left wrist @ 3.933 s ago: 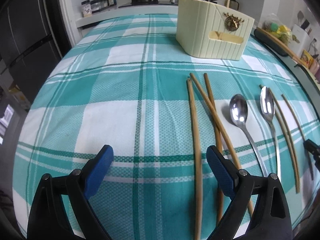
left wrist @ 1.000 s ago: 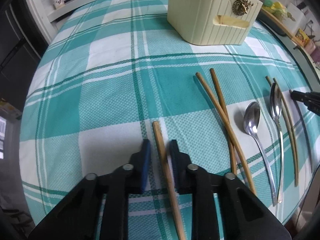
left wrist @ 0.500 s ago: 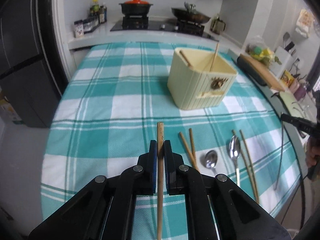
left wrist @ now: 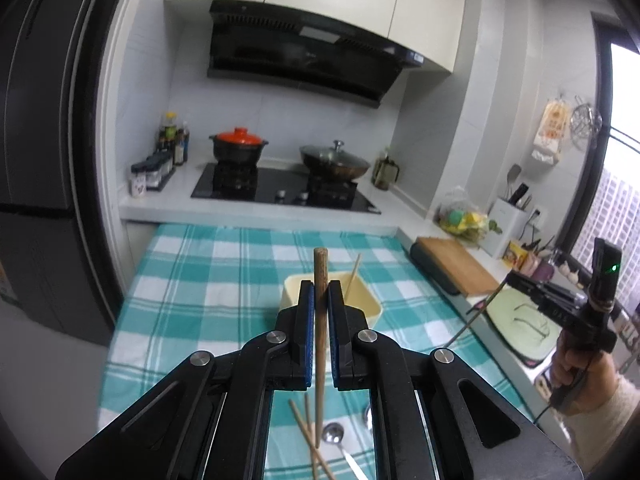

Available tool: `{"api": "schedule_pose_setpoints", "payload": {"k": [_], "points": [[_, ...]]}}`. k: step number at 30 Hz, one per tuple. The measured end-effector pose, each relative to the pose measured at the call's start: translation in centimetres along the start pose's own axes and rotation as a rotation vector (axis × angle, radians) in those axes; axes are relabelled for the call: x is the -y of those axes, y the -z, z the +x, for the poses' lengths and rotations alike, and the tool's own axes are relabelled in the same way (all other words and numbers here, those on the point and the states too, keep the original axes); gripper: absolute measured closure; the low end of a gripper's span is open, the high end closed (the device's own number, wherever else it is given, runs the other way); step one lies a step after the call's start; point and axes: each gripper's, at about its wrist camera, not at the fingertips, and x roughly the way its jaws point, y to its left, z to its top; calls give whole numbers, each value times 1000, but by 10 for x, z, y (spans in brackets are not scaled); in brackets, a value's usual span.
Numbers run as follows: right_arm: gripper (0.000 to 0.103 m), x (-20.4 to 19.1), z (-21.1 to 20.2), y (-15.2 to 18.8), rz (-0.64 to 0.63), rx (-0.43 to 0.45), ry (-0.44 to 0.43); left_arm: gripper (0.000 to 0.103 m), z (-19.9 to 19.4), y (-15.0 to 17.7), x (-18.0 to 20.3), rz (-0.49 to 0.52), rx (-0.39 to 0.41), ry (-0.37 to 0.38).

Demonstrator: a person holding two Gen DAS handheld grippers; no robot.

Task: Organize utensils
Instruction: 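Lower the chopstick into the cream holder with the left tool while the right tool drops its chopstick in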

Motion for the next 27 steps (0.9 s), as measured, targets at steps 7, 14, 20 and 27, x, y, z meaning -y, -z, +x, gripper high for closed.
{"api": "schedule_pose_setpoints", "payload": {"k": [7,14,20,27], "points": [[96,-20,21,-71,-29,105,-12,98,42,-67,21,-3,121,-8],[96,-39,71,-105,-63,146,-36,98,124,-74,29,-31,90,-33],[96,-33,138,-90,-15,29,-66,98,196,-44,27,-47,-31,-45],[96,-18,210,-54,47,-161,-73,98,245,-13,18,-63,-124,-66]]}}
